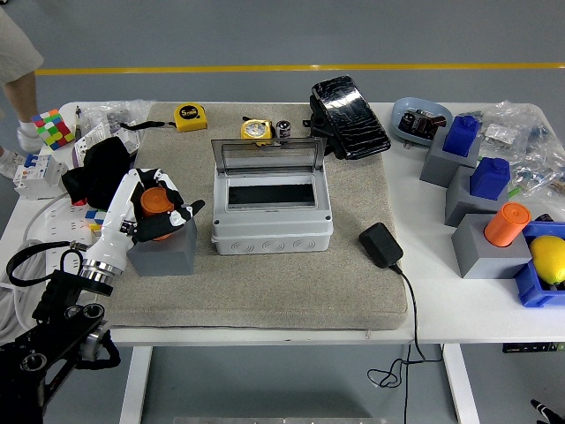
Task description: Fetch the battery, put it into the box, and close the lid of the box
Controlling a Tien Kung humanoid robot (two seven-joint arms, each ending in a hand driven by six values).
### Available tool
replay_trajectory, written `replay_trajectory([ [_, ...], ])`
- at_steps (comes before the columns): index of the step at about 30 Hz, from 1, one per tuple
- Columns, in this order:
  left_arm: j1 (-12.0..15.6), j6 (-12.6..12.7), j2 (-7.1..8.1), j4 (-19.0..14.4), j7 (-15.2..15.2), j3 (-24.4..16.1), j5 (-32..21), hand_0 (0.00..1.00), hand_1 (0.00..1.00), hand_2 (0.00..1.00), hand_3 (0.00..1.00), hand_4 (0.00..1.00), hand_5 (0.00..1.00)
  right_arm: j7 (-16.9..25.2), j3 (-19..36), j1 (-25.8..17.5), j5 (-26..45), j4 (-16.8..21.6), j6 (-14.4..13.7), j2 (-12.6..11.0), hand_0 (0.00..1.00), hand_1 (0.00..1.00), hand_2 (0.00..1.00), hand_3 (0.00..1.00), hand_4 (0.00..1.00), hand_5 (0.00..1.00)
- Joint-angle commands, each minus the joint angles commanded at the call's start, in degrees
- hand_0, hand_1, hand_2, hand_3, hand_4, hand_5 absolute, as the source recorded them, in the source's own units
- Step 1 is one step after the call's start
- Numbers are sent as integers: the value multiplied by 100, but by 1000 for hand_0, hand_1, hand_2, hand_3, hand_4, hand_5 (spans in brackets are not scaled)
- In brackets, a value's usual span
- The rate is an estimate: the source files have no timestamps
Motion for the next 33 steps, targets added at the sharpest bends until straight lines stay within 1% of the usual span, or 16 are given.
replay_trajectory([
  [5, -28, 22, 13, -232, -1, 30, 47, 129, 73, 162, 196, 828, 2, 10, -21, 13, 11, 3, -10, -8, 660, 617, 599, 547, 945, 458],
  [7, -47, 30, 42, -423, 48, 9, 190, 129, 73, 162, 196, 828, 2, 11, -37, 16, 17, 1, -14, -14, 660, 617, 599, 547, 945, 458],
  [9, -92, 59, 80, -667, 153, -15, 483, 129, 73, 162, 196, 828, 2, 13, -60, 19, 25, -1, -16, -22, 660, 617, 599, 547, 945, 458],
  [11, -190, 144, 133, -955, 339, -7, 893, 118, 71, 160, 196, 828, 2, 13, -87, 26, 36, -3, -19, -31, 660, 617, 598, 546, 944, 455],
  [13, -309, 154, 179, -1163, 532, 24, 1242, 118, 71, 160, 196, 828, 2, 14, -112, 34, 43, -2, -23, -40, 660, 617, 598, 546, 944, 455],
  [14, -421, 211, 211, -1301, 730, 83, 1492, 118, 71, 160, 196, 828, 2, 15, -132, 42, 49, -2, -25, -47, 660, 617, 598, 546, 944, 455],
  [15, -505, 243, 230, -1385, 901, 137, 1719, 118, 71, 160, 196, 828, 2, 15, -145, 46, 53, -2, -27, -51, 660, 617, 598, 546, 944, 455],
  [16, -553, 254, 240, -1423, 989, 173, 1836, 118, 71, 160, 196, 828, 2, 16, -152, 48, 56, -2, -29, -53, 660, 617, 598, 546, 944, 455],
  [18, -772, 305, 273, -1533, 1284, 377, 2187, 108, 65, 159, 197, 847, 2, 18, -186, 53, 73, -5, -34, -62, 661, 617, 598, 545, 944, 456],
  [22, -1253, 354, 243, -1500, 1771, 856, 2702, 108, 65, 159, 197, 847, 2, 21, -243, 65, 103, -13, -35, -66, 661, 617, 598, 545, 944, 456],
  [23, -1420, 369, 216, -1444, 1885, 1042, 2802, 102, 58, 159, 200, 998, 2, 24, -261, 66, 113, -13, -36, -65, 658, 617, 597, 544, 941, 452],
  [25, -1647, 382, 168, -1360, 2087, 1303, 2945, 102, 58, 159, 200, 998, 2, 25, -291, 70, 129, -16, -38, -63, 658, 617, 597, 544, 941, 452],
  [28, -1975, 498, 60, -1192, 2288, 1719, 2971, 102, 58, 159, 200, 998, 2, 28, -336, 78, 154, -17, -47, -63, 658, 617, 597, 544, 941, 452],
  [29, -2123, 558, -9, -1089, 2437, 1890, 3012, 102, 59, 162, 202, 998, 3, 32, -361, 80, 169, -17, -51, -64, 659, 617, 596, 545, 940, 449],
  [31, -2257, 582, -73, -998, 2644, 2065, 3039, 102, 59, 162, 202, 998, 3, 32, -387, 80, 180, -18, -51, -64, 659, 617, 596, 545, 940, 449],
  [33, -2435, 623, -185, -832, 2934, 2264, 3154, 102, 59, 162, 202, 998, 3, 34, -423, 79, 204, -22, -51, -64, 659, 617, 596, 545, 940, 449],
])
